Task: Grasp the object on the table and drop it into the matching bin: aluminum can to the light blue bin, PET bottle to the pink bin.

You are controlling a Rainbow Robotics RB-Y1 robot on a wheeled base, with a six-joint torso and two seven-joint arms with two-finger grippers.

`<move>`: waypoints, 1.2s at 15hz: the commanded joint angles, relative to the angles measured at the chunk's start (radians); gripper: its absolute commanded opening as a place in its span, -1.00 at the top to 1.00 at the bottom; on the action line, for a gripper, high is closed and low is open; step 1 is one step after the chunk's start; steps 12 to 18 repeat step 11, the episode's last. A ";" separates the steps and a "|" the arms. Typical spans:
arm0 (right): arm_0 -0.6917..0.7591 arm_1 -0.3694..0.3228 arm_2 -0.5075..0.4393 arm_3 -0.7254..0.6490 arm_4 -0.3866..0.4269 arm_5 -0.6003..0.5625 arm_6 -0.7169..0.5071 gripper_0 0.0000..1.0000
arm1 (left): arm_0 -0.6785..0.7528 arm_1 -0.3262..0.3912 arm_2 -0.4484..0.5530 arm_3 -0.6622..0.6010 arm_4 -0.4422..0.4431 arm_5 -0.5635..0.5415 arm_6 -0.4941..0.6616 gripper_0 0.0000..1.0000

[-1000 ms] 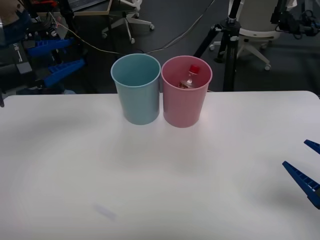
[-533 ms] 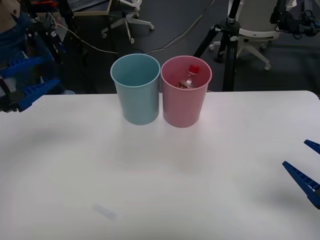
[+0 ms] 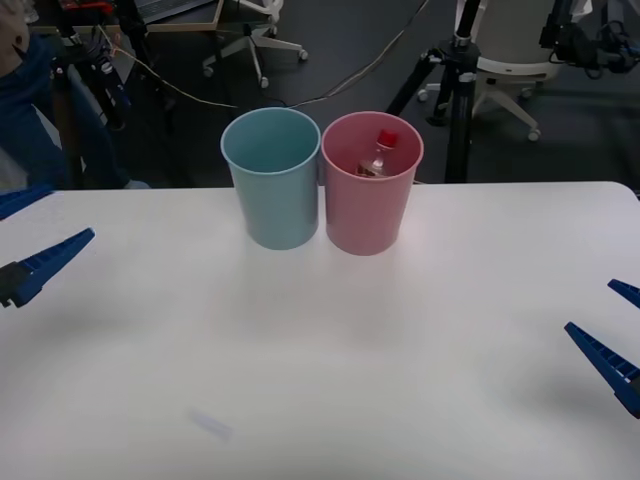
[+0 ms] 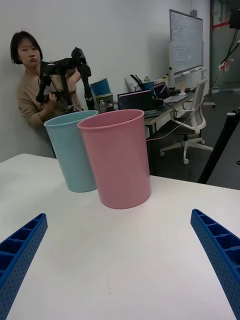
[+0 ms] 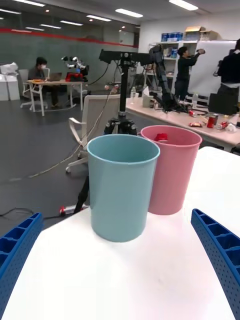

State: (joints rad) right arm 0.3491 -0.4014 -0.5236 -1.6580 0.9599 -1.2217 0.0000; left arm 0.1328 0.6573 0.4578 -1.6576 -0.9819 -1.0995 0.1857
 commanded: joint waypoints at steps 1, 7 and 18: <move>0.000 0.000 0.000 0.000 0.000 0.000 0.000 -1.00 | 0.060 -0.139 0.093 -0.079 -0.112 -0.049 0.027 -1.00; 0.000 0.000 0.000 0.000 0.000 0.000 0.000 -1.00 | 0.212 -0.266 0.088 -0.197 -0.121 -0.040 0.009 -1.00; 0.000 0.000 0.000 0.000 0.000 0.000 0.000 -1.00 | 0.222 -0.266 0.087 -0.202 -0.113 -0.040 0.000 -1.00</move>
